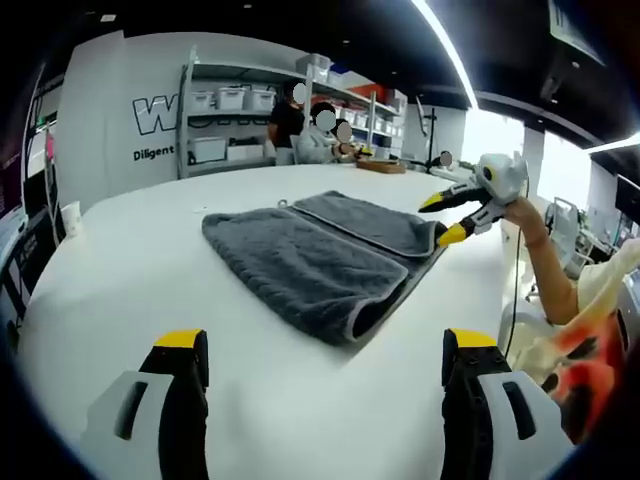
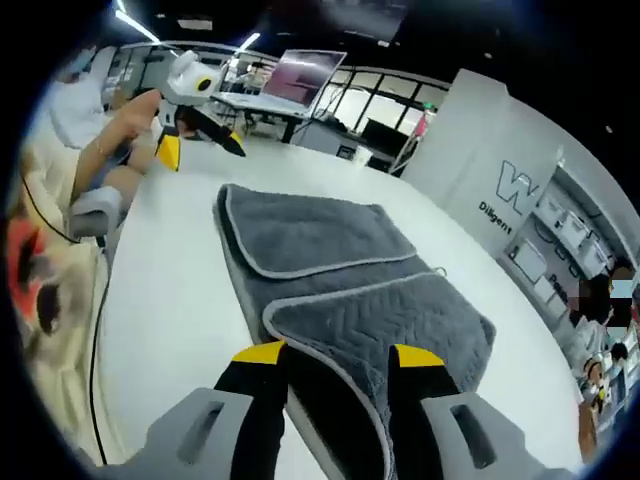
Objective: Open the folded towel by lifting each exposed corner and separating the folded layers until the towel lies flat within the target outline without major curled edges
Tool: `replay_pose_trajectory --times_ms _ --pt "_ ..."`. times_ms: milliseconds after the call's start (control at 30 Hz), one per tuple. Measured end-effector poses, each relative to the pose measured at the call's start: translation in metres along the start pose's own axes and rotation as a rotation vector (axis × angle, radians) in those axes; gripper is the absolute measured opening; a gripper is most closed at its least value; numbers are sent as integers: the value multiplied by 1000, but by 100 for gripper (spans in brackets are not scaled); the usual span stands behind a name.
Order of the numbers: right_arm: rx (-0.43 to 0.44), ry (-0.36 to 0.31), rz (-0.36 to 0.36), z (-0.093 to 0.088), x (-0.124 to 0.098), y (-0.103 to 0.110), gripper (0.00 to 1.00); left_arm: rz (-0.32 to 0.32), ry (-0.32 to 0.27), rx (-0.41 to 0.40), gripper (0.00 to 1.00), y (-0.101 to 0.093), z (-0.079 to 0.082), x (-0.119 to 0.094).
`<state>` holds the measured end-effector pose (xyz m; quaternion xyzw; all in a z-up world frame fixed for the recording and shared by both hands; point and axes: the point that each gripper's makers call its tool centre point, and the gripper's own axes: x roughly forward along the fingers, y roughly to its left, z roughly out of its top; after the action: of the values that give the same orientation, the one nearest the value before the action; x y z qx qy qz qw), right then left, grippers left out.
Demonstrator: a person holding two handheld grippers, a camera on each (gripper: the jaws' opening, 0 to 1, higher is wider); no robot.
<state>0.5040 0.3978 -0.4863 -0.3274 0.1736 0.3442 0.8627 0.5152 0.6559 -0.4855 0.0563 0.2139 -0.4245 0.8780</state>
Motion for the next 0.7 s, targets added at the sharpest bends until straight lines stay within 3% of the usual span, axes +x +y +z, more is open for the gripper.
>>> replay_pose_trajectory --times_ms 100,167,233,300,633,700 --pt "-149 5 24 6 2 10 18 -8 0 -1 95 -2 0 0" --pt "-190 14 39 7 6 18 20 -13 -1 -4 94 -4 0 1" --pt "-193 27 58 6 10 24 28 -16 -1 -3 94 -6 0 1" --pt "-205 41 93 3 17 32 29 -24 1 -4 94 -7 0 2" --pt "-178 22 159 5 39 49 0 -25 -3 -16 93 -6 -1 0" --pt "-150 26 154 3 40 47 0 -30 -3 -18 93 -7 -1 0"
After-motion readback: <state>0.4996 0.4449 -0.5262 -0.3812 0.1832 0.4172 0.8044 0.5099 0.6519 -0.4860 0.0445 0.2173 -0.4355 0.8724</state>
